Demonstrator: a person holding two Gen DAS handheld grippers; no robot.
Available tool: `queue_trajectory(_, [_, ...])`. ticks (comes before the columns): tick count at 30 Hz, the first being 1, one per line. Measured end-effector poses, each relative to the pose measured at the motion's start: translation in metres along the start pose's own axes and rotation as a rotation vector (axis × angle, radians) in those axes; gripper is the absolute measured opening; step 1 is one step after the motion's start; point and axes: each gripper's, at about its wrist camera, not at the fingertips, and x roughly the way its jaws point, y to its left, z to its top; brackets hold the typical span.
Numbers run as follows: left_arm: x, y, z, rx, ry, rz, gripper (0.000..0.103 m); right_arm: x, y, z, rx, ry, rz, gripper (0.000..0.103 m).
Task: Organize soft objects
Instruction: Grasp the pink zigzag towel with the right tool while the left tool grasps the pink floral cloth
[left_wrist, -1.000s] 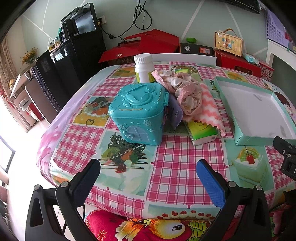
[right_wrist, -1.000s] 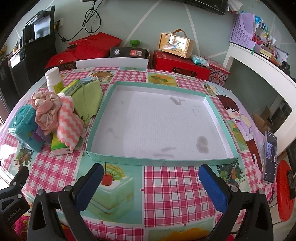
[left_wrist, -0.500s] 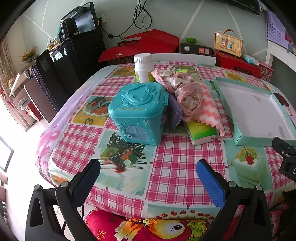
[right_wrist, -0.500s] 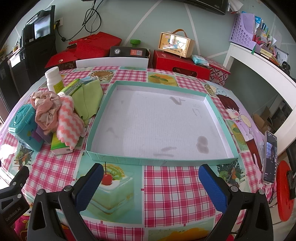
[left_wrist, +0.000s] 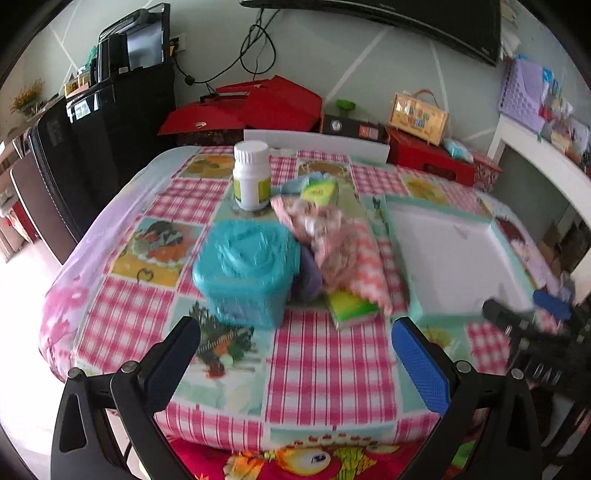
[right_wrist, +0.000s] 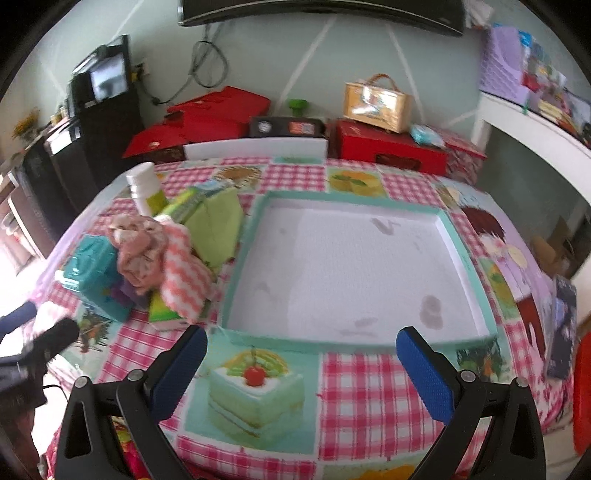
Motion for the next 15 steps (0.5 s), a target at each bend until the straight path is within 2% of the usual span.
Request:
queue_trajectory(4, [0.005, 0.014, 0.031, -0.041, 0.020, 0.001, 0.103, 0.007, 0.013, 0.022, -0.026, -0.001, 0.079, 0.103])
queue_trajectory(7, [0.008, 0.022, 0.051, -0.067, 0.018, -0.012, 0.103, 0.018, 0.025, 0.036, -0.063, 0.002, 0.101, 0.103])
queue_trajectory(10, [0.018, 0.027, 0.066, -0.079, 0.056, -0.036, 0.103, 0.034, 0.037, 0.046, -0.102, 0.024, 0.130, 0.103])
queue_trajectory(11, [0.023, 0.029, 0.070, -0.085, 0.072, -0.043, 0.103, 0.039, 0.040, 0.049, -0.110, 0.036, 0.137, 0.101])
queue_trajectory(15, [0.036, 0.031, 0.079, -0.098, 0.114, -0.063, 0.103, 0.059, 0.050, 0.053, -0.151, 0.084, 0.153, 0.084])
